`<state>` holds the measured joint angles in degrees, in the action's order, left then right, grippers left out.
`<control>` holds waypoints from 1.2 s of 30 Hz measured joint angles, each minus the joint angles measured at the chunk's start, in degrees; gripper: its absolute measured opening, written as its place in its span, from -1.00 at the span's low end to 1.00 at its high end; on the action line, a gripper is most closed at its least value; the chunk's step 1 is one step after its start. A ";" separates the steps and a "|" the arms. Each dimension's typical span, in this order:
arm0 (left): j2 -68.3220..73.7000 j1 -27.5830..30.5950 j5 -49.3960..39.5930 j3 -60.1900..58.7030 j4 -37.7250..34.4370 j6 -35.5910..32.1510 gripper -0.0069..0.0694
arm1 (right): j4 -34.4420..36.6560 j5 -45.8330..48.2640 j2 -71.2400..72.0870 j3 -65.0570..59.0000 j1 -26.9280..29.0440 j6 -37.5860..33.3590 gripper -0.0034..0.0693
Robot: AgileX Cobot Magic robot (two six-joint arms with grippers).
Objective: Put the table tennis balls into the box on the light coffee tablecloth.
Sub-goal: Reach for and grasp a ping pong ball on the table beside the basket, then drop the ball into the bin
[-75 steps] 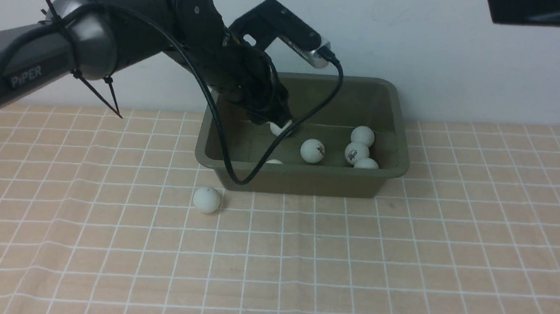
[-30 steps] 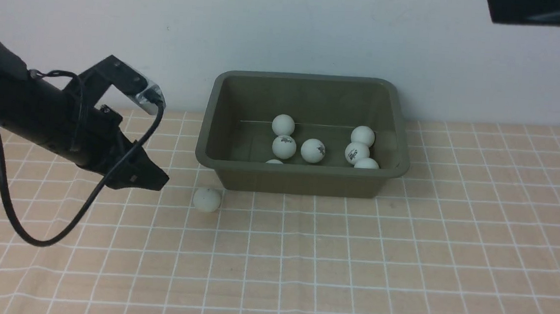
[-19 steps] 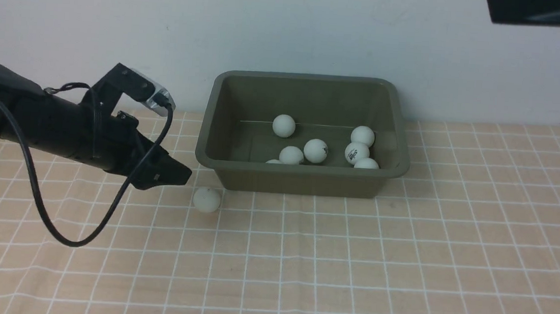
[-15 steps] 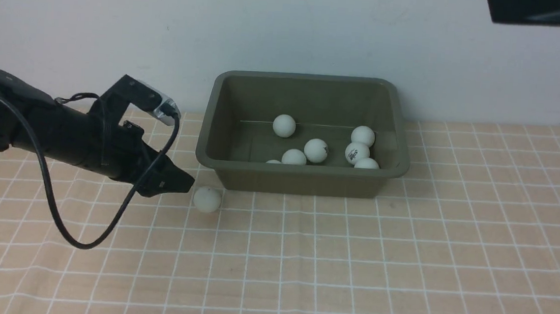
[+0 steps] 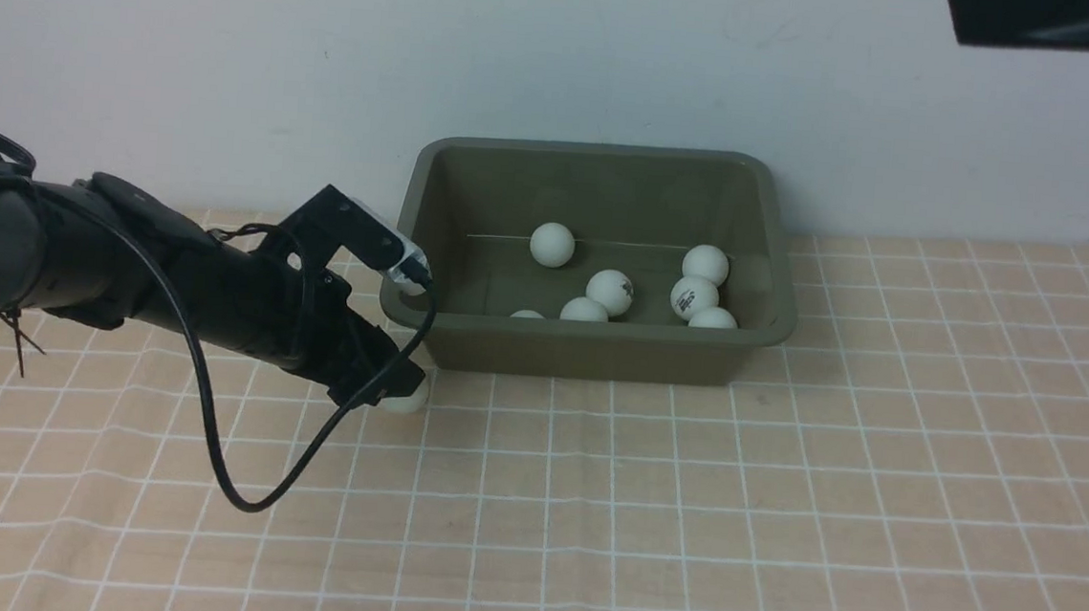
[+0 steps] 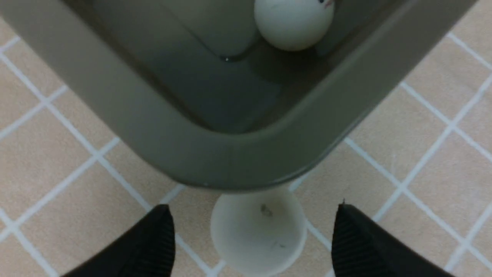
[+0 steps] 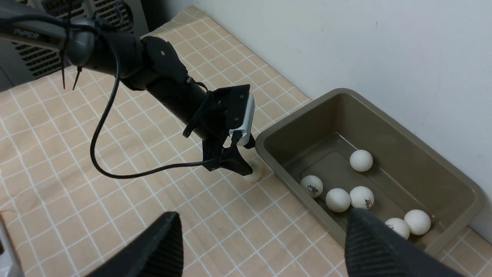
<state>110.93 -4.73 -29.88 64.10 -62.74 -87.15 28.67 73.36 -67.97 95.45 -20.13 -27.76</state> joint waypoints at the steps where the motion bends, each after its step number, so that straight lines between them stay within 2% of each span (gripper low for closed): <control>1: 0.18 0.00 0.10 0.00 -0.01 0.00 0.38 | 0.00 0.00 0.00 0.00 0.00 0.00 0.50; 5: 2.21 0.00 0.47 0.00 -0.17 -0.16 0.38 | 0.00 0.00 0.00 0.00 0.00 0.00 0.50; 7: 2.58 0.00 0.47 0.00 -0.23 -0.51 0.31 | 0.00 0.00 0.00 0.00 0.00 0.00 0.50; 8: 2.58 0.00 0.47 0.00 -0.45 -0.75 0.25 | 0.00 0.00 0.00 0.00 0.00 0.00 0.50; 11: 2.62 0.00 0.47 0.05 -2.09 -2.96 -0.11 | 0.00 0.00 0.00 0.00 0.00 0.00 0.50; 12: 2.62 0.00 0.47 0.05 -2.37 -3.84 -0.15 | 0.00 0.00 0.00 0.00 0.00 0.00 0.50; 19: 2.39 0.00 -0.11 0.05 -0.99 -3.69 -0.14 | 0.05 0.00 0.00 0.00 0.00 0.00 0.50; 24: -3.29 1.46 -1.85 0.00 6.43 3.54 -0.14 | 0.15 0.00 0.00 0.00 0.00 0.00 0.50; 28: -12.01 4.27 -3.60 0.00 12.14 12.23 -0.14 | 0.21 0.00 0.00 0.00 0.00 0.00 0.50; 30: -15.30 5.17 -4.78 0.16 13.11 13.85 -0.14 | 0.21 0.00 0.00 0.00 0.00 0.00 0.50; 34: -17.66 5.48 -7.55 2.12 12.45 13.73 -0.14 | 0.21 0.00 0.00 0.00 0.00 -0.04 0.50; 36: -16.82 4.88 -8.25 4.40 9.04 11.53 -0.14 | 0.21 0.00 0.00 0.00 0.00 -0.17 0.50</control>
<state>94.11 0.15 -38.13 68.50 -53.70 -75.62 28.88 73.36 -67.97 95.45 -20.13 -27.94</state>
